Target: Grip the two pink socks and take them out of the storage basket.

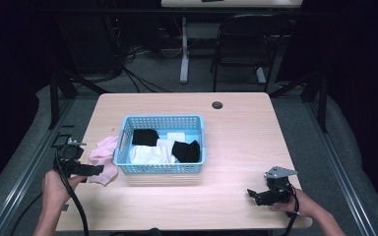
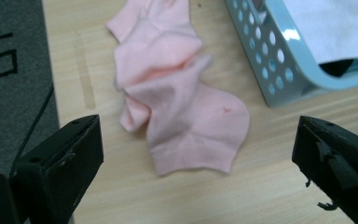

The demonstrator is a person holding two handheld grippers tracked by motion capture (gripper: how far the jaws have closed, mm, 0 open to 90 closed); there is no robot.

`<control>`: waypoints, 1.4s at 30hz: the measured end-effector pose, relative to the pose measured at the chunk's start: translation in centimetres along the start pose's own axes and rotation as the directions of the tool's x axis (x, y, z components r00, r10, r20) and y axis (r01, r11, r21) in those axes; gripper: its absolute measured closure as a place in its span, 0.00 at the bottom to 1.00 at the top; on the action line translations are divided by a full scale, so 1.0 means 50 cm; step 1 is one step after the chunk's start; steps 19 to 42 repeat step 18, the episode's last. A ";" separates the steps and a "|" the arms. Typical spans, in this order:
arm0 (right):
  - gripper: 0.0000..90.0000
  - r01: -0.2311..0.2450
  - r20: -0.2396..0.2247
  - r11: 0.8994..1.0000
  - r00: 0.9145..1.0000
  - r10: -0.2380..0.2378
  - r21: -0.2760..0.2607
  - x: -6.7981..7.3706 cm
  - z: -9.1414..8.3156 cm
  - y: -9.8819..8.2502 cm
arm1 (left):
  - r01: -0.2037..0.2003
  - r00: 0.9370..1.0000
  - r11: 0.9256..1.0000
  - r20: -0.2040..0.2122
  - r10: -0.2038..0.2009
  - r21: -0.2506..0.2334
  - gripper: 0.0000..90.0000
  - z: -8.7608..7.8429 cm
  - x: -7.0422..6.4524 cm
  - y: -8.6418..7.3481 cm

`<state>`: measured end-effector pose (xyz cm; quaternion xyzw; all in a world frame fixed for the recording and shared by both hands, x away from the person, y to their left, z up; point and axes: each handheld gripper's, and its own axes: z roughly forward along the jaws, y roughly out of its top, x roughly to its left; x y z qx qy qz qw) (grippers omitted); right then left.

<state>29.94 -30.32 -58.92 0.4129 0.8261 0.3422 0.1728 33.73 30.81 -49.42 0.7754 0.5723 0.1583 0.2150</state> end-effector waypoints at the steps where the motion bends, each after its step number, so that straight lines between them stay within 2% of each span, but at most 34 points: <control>1: 0.00 0.000 0.002 1.000 1.000 0.000 0.000 0.000 0.000 0.000 | 0.000 1.000 1.000 -0.001 0.000 0.006 0.01 0.007 -0.002 -0.007; 5: 0.00 0.000 0.002 1.000 1.000 0.000 0.000 0.000 0.000 0.000 | 0.019 1.000 1.000 0.007 -0.019 0.014 0.00 0.033 -0.007 -0.036; 8: 0.00 -0.001 0.000 1.000 1.000 0.001 0.000 0.000 0.000 0.000 | 0.029 1.000 1.000 -0.002 -0.029 0.003 0.00 0.049 -0.008 -0.056; 10: 0.00 -0.001 0.000 1.000 1.000 0.001 0.000 0.000 0.000 0.000 | -0.001 1.000 0.999 -0.019 0.002 0.032 0.00 0.056 -0.010 -0.061; 11: 0.00 -0.001 0.001 1.000 1.000 0.001 0.000 0.000 0.000 0.000 | -0.001 1.000 1.000 -0.031 0.002 0.021 0.00 0.059 -0.009 -0.065; 13: 0.00 -0.001 0.000 1.000 1.000 0.001 0.000 0.000 0.000 0.000 | 0.004 1.000 1.000 -0.027 -0.004 0.002 0.00 0.061 -0.007 -0.070; 16: 0.00 0.000 0.001 1.000 1.000 0.000 0.001 0.000 0.000 0.000 | -0.018 0.999 1.000 -0.035 0.017 -0.014 0.00 0.064 -0.006 -0.081; 18: 0.00 0.000 0.001 1.000 1.000 0.000 0.001 0.000 0.000 0.000 | -0.013 1.000 0.999 -0.023 0.012 -0.031 0.00 0.065 -0.003 -0.089; 42: 0.00 0.000 0.001 1.000 1.000 0.000 0.001 0.000 0.000 0.000 | -0.013 1.000 0.999 -0.023 0.012 -0.031 0.00 0.065 -0.003 -0.089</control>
